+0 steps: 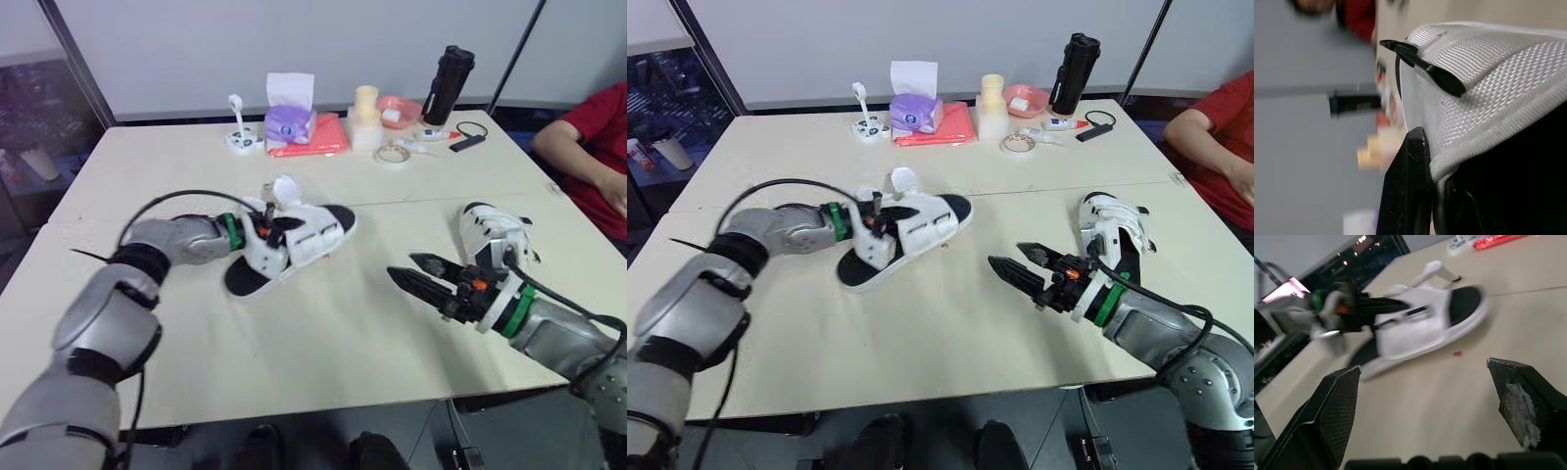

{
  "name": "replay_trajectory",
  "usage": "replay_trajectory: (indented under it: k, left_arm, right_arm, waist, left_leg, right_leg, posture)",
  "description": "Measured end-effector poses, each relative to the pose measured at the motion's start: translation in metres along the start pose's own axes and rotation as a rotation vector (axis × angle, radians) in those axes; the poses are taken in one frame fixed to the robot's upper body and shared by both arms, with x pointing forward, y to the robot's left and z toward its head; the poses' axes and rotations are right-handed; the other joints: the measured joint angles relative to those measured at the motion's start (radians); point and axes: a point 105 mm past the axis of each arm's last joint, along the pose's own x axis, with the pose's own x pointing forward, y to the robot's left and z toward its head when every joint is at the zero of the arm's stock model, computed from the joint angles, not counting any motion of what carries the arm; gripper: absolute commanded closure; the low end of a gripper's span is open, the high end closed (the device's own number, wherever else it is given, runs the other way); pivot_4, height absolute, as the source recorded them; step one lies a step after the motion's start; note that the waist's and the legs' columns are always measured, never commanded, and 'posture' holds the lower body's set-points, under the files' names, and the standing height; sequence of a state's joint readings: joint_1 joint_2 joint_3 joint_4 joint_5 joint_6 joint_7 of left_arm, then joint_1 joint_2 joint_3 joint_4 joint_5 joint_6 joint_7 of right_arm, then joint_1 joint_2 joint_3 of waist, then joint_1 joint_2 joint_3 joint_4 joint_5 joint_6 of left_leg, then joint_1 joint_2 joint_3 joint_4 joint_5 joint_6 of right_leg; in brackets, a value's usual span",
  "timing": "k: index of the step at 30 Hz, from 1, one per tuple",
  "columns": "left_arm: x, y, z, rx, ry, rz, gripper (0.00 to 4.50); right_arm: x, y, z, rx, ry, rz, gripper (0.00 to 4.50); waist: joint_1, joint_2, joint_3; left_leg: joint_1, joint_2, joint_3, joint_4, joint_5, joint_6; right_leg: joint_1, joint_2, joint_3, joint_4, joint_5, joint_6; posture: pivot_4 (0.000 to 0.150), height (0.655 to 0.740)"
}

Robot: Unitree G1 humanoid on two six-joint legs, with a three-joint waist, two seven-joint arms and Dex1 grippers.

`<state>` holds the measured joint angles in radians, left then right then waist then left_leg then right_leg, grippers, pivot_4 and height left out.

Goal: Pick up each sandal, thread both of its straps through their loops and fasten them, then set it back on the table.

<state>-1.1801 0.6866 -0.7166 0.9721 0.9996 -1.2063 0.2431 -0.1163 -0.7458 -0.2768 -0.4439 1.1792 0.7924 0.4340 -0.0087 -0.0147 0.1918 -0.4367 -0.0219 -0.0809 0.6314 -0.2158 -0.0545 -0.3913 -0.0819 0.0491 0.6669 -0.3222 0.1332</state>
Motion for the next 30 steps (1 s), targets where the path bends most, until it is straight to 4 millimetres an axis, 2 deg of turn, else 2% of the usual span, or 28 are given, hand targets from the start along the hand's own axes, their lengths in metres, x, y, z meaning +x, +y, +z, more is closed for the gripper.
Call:
replay_trajectory:
  k: [4, 6, 12, 17, 26, 29, 30]
  left_arm:
    - [0.004, -0.002, 0.034, 0.098, -0.218, 0.003, 4.43]
    - [0.003, -0.007, 0.043, 0.104, -0.275, 0.004, 4.43]
    - [0.002, -0.015, 0.045, 0.097, -0.289, 0.008, 4.43]
    - [0.005, -0.023, 0.059, 0.125, -0.357, 0.014, 4.43]
    - [0.005, -0.027, 0.059, 0.081, -0.330, 0.008, 4.43]
    - [0.005, -0.030, 0.061, 0.047, -0.316, 0.013, 3.48]
    - [0.004, -0.033, 0.063, 0.029, -0.320, 0.009, 2.99]
  right_arm:
    - [0.003, -0.001, 0.004, -0.013, -0.016, 0.013, 0.00]
    - [0.004, 0.000, 0.002, -0.008, -0.014, 0.020, 0.00]
    - [0.002, -0.001, -0.005, 0.004, 0.007, 0.017, 0.00]
    - [-0.001, 0.001, -0.008, -0.012, 0.053, 0.043, 0.00]
    - [-0.002, -0.005, -0.009, -0.043, 0.100, 0.070, 0.00]
    - [0.000, -0.004, -0.014, -0.052, 0.124, 0.079, 0.00]
    - [0.000, -0.004, -0.016, -0.053, 0.130, 0.081, 0.00]
  waist:
    - [0.006, -0.001, 0.000]
    - [0.004, -0.001, 0.000]
    - [-0.002, -0.001, 0.000]
    - [-0.002, 0.000, 0.000]
    - [-0.006, 0.001, -0.002]
    - [-0.005, 0.002, -0.003]
    - [-0.005, 0.002, -0.003]
  left_leg:
    - [0.000, 0.000, 0.000, 0.001, 0.000, 0.000]
    - [0.000, 0.000, 0.000, 0.001, 0.000, 0.000]
    - [0.000, 0.000, 0.000, 0.001, 0.000, 0.000]
    - [0.000, 0.000, 0.000, 0.001, 0.000, 0.000]
    - [0.000, 0.000, 0.000, 0.001, 0.000, 0.000]
    - [0.000, 0.000, 0.000, 0.001, 0.000, 0.000]
    - [0.000, 0.000, 0.000, 0.001, 0.000, 0.000]
  right_leg:
    - [0.001, 0.000, 0.000, 0.000, 0.000, 0.000]
    - [0.000, 0.000, 0.000, 0.001, 0.000, 0.000]
    - [0.000, 0.000, -0.001, 0.001, 0.000, 0.000]
    - [0.000, 0.000, -0.001, 0.001, 0.000, 0.000]
    - [0.000, 0.000, 0.000, 0.002, 0.000, 0.000]
    - [0.000, 0.000, 0.000, 0.002, 0.000, 0.000]
    - [0.000, 0.000, 0.000, 0.002, 0.000, 0.000]
  posture:
    - [0.150, 0.7400]
    - [0.150, 0.7400]
    - [0.150, 0.7400]
    - [0.150, 0.7400]
    - [0.150, 0.7400]
    - [0.150, 0.7400]
    - [0.150, 0.7400]
